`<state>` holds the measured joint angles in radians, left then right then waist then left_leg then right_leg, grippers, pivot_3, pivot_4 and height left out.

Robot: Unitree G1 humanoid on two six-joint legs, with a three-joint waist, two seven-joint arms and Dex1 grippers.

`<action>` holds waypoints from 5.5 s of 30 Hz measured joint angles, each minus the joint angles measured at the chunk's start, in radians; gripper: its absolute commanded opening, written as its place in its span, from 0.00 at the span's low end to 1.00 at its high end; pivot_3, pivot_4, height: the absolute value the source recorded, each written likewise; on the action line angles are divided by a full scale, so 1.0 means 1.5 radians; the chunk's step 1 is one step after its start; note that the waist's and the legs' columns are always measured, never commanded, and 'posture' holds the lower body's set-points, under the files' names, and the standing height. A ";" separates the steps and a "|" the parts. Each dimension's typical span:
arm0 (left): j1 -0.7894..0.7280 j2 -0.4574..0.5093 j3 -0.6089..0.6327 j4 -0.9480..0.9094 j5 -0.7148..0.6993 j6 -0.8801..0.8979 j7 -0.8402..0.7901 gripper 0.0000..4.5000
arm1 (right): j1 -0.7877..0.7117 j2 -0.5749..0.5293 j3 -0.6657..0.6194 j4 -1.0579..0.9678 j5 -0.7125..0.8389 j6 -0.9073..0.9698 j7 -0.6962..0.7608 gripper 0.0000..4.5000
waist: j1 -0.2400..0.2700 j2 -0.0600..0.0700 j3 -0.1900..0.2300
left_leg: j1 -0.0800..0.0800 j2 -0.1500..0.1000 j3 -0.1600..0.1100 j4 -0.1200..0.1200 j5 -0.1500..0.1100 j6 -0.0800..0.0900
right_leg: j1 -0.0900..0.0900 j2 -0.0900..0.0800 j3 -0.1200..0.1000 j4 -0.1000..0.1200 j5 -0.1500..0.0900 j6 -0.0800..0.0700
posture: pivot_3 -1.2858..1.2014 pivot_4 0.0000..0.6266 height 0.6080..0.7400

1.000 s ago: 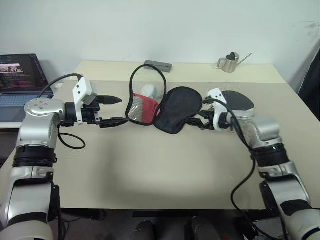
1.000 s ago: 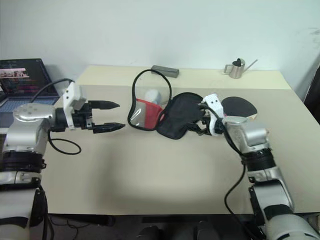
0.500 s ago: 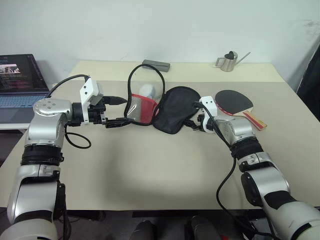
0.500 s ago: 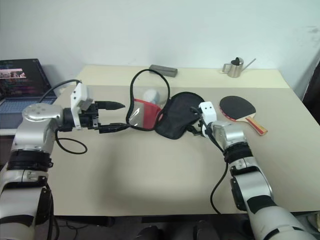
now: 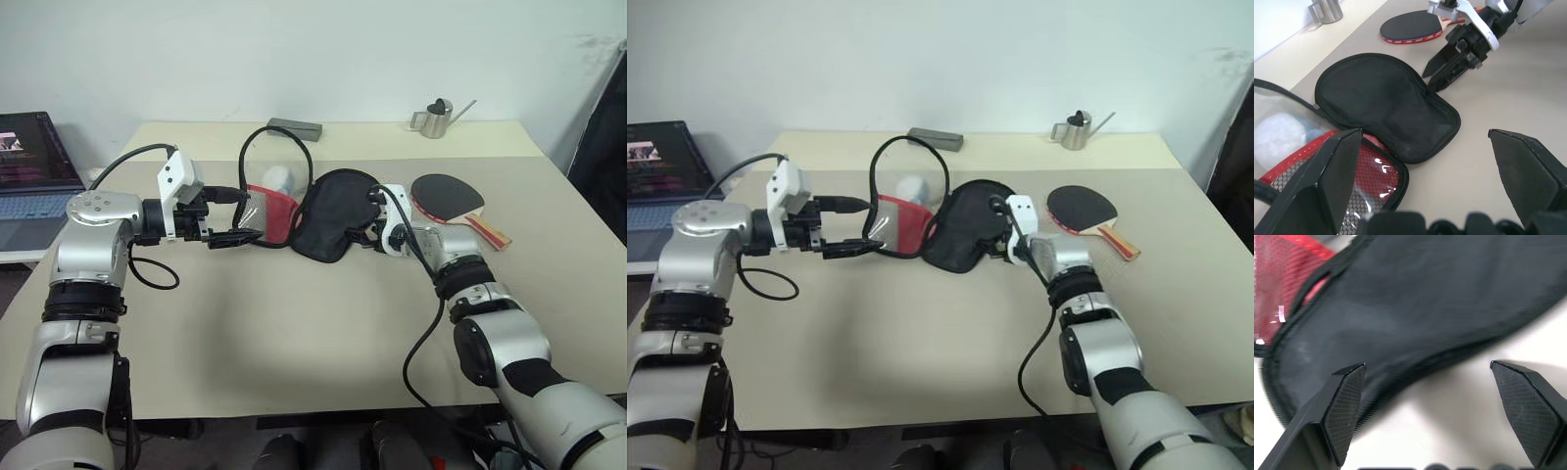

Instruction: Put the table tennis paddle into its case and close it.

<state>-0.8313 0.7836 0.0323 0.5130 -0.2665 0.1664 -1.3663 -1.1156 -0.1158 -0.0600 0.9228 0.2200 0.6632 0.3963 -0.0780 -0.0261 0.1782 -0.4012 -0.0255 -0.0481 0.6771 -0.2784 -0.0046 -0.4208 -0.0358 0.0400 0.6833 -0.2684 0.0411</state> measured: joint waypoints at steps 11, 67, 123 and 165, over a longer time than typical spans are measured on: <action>0.001 0.000 0.000 0.000 0.000 0.000 0.001 1.00 | -0.020 0.038 0.003 0.034 -0.017 -0.025 -0.006 0.70 | -0.004 0.000 0.000 | 0.000 0.000 0.000 0.000 0.000 0.000 | 0.000 0.000 0.000 0.000 0.000 0.000 | 0.52 0.24 1.00; 0.068 -0.043 -0.029 -0.164 -0.031 0.084 0.000 1.00 | 0.070 -0.142 0.031 -0.161 -0.026 0.207 0.090 0.01 | 0.003 0.000 0.000 | 0.000 0.000 0.000 0.000 0.000 0.000 | 0.000 0.000 0.000 -0.001 0.000 0.000 | 0.52 0.24 1.00; 0.007 -0.071 -0.043 -0.113 -0.031 0.058 0.001 1.00 | 0.196 -0.447 0.043 -0.376 -0.029 0.096 0.233 0.99 | 0.019 0.000 0.000 | 0.000 0.000 0.002 0.000 0.000 0.001 | 0.001 0.000 0.000 -0.001 0.000 0.000 | 0.52 0.24 1.00; -0.028 -0.078 -0.044 -0.097 -0.029 0.056 0.000 1.00 | 0.031 -0.366 0.003 0.258 -0.133 -0.242 0.234 0.46 | 0.011 0.000 0.000 | 0.000 0.000 0.003 0.000 0.000 0.000 | 0.001 0.000 0.001 -0.001 0.000 0.000 | 0.52 0.24 1.00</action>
<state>-0.8736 0.6665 -0.0338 0.3669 -0.3097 0.2500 -1.3666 -1.0691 -0.6650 -0.0560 1.3100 0.0208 0.3001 0.7471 -0.0616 -0.0257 0.1786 -0.4005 -0.0250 -0.0440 0.6769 -0.2783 -0.0046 -0.4197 -0.0355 0.0423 0.6822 -0.2684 0.0412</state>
